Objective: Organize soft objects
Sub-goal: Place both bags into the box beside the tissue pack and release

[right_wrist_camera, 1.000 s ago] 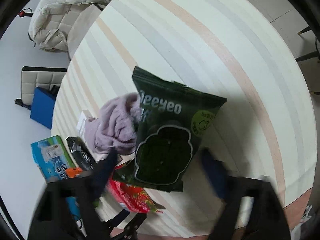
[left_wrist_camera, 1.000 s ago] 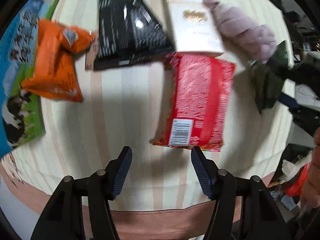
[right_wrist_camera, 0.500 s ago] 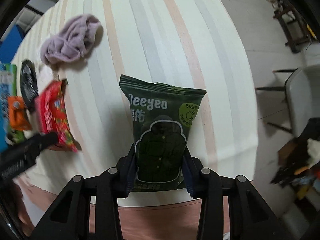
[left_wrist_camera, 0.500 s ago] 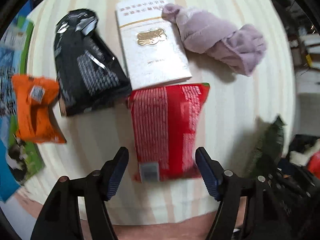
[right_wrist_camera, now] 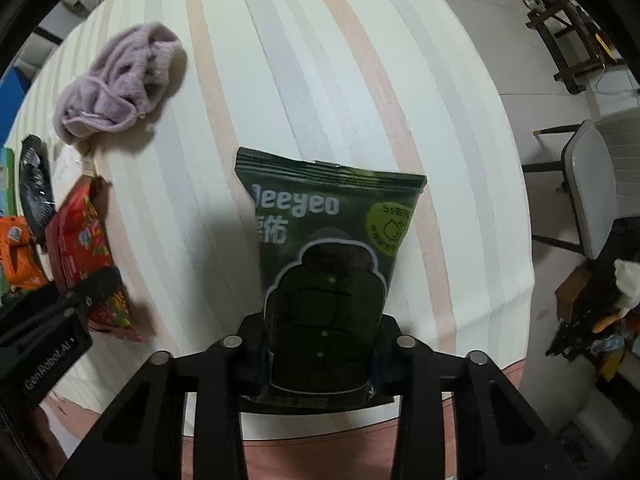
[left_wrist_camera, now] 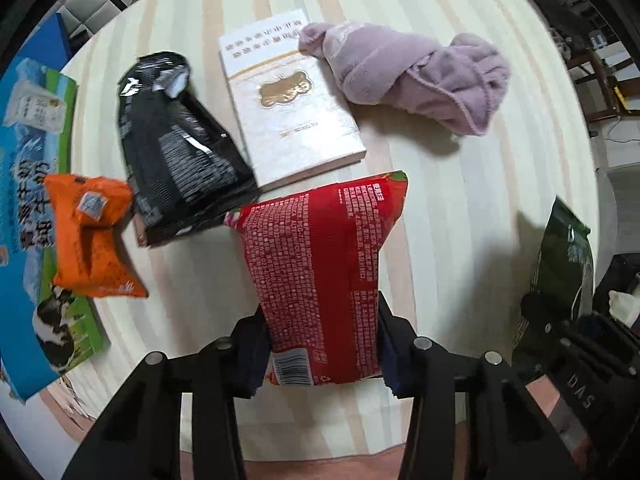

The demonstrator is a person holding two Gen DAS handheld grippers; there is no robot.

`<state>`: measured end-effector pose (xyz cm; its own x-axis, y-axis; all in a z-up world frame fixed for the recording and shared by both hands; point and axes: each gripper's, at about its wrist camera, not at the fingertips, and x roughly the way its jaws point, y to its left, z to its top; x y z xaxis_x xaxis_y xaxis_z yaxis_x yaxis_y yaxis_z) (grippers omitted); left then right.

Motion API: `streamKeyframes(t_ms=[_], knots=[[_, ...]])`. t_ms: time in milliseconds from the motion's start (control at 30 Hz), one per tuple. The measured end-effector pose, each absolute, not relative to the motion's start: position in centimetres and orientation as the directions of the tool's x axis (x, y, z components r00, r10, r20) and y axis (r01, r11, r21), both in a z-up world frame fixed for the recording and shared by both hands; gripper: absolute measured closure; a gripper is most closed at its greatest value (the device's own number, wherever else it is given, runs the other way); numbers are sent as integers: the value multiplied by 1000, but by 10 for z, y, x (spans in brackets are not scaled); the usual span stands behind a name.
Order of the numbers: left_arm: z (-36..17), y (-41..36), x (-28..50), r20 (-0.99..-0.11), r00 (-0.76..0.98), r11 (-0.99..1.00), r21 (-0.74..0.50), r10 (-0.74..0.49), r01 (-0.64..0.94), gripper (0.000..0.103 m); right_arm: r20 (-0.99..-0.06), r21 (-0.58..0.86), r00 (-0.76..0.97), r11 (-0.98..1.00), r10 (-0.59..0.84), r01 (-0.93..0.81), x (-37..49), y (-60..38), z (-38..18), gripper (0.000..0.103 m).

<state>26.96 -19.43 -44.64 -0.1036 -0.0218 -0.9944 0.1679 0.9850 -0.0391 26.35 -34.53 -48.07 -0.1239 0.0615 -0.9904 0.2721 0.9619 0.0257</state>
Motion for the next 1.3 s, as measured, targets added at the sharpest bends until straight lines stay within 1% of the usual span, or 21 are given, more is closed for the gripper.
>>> streamKeyframes(t_ms=[67, 167, 233, 367, 533, 667, 767, 933, 1033, 1167, 1300], knots=[[-430, -191, 261, -996, -77, 984, -61, -49, 166, 61, -994, 39, -89, 961, 65, 273, 261, -341, -464, 66], [-397, -170, 251, -995, -31, 982, -103, -99, 159, 61, -994, 94, -37, 961, 107, 261, 255, -330, -432, 66], [-366, -153, 242, -989, 12, 978, -145, -148, 152, 61, -992, 122, 7, 965, 124, 232, 252, -315, -407, 66], [-316, -107, 231, -975, 110, 974, -176, -192, 141, 61, -980, 195, 75, 966, 185, 167, 247, -270, -359, 67], [-269, -22, 238, -961, 209, 982, -165, -180, 88, 61, -946, 305, 137, 949, 294, 73, 241, -204, -300, 67], [-248, 72, 250, -961, 259, 995, -99, -100, 18, 61, -927, 340, 160, 940, 338, -18, 251, -134, -271, 67], [-241, 133, 257, -964, 264, 998, -53, -41, -39, 61, -924, 342, 152, 936, 350, -81, 264, -76, -260, 67], [-264, 210, 289, -969, 238, 993, 41, 66, -111, 61, -940, 287, 151, 948, 306, -135, 293, 11, -262, 67], [-285, 244, 315, -971, 204, 986, 98, 124, -132, 61, -953, 254, 133, 958, 271, -130, 318, 46, -283, 67], [-313, 270, 345, -977, 144, 982, 137, 155, -128, 61, -974, 197, 94, 974, 208, -114, 346, 75, -321, 67], [-349, 283, 371, -982, 82, 983, 161, 169, -92, 61, -989, 127, 63, 986, 135, -111, 370, 82, -368, 67]])
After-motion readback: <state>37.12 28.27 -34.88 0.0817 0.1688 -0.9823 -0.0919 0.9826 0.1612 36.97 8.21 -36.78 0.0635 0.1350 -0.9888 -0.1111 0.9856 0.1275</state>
